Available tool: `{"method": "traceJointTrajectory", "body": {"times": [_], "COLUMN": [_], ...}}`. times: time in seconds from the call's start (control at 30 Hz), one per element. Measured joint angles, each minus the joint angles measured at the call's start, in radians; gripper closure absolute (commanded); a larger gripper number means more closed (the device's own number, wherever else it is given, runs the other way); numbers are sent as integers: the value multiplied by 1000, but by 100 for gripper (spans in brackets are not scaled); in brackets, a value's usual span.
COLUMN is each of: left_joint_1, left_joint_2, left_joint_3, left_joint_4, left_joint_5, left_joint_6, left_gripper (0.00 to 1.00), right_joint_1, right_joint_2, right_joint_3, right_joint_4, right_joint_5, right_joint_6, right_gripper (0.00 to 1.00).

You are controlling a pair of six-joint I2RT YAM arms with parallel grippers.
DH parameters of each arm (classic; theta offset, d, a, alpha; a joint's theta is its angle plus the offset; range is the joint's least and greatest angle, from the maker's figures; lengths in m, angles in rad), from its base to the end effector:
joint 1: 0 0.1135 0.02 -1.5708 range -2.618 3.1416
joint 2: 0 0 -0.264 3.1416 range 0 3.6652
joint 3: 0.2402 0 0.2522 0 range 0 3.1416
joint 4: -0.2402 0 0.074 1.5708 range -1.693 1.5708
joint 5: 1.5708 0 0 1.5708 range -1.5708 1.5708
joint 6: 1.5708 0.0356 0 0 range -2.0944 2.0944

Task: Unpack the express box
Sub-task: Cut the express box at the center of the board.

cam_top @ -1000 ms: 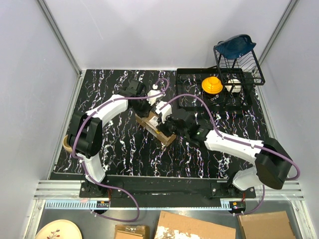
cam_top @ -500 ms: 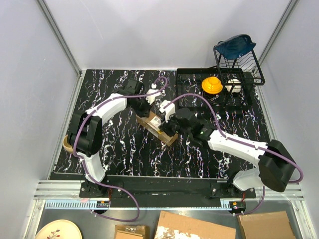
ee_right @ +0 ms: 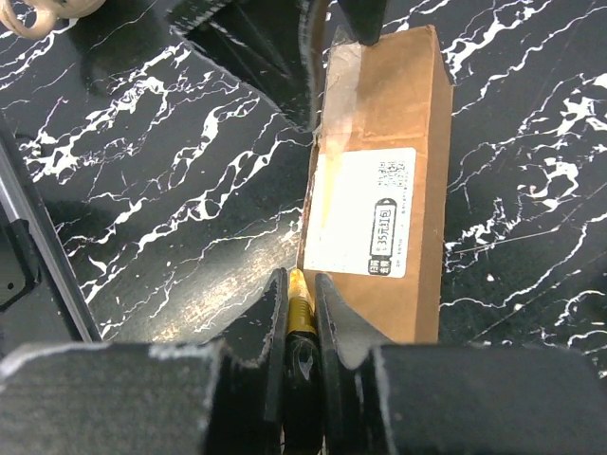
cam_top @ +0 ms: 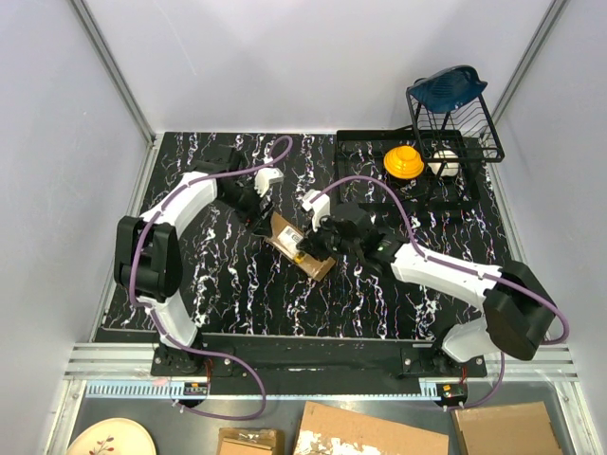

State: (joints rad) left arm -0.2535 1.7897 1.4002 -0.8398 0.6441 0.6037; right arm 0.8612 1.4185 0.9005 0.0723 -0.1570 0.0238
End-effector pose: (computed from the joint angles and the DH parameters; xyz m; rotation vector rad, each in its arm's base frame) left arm 0.3441 -0.1112 0.2371 1.2142 2.2981 -0.7747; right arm 0.2049 0.2471 0.2582 -0.9413 1.8612 0.7105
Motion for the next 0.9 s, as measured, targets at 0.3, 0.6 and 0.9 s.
{"method": "traceJointTrajectory", "body": {"times": [0.3, 0.6, 0.9], "left_joint_1": [-11, -11, -11], "left_joint_2": [-38, -35, -35], "left_joint_3": [-36, 32, 37], "left_joint_4": [-143, -169, -168], "left_joint_5": [192, 232, 234], "left_joint_6": [195, 210, 196], "left_gripper": [1, 1, 1], "right_joint_1": [-7, -27, -45], "right_joint_2": [32, 39, 39], "right_joint_3": [20, 61, 105], "right_joint_4": [-14, -61, -114], "right_joint_5": [-44, -44, -52], "right_joint_6": [27, 10, -13], "right_gripper": [100, 100, 100]}}
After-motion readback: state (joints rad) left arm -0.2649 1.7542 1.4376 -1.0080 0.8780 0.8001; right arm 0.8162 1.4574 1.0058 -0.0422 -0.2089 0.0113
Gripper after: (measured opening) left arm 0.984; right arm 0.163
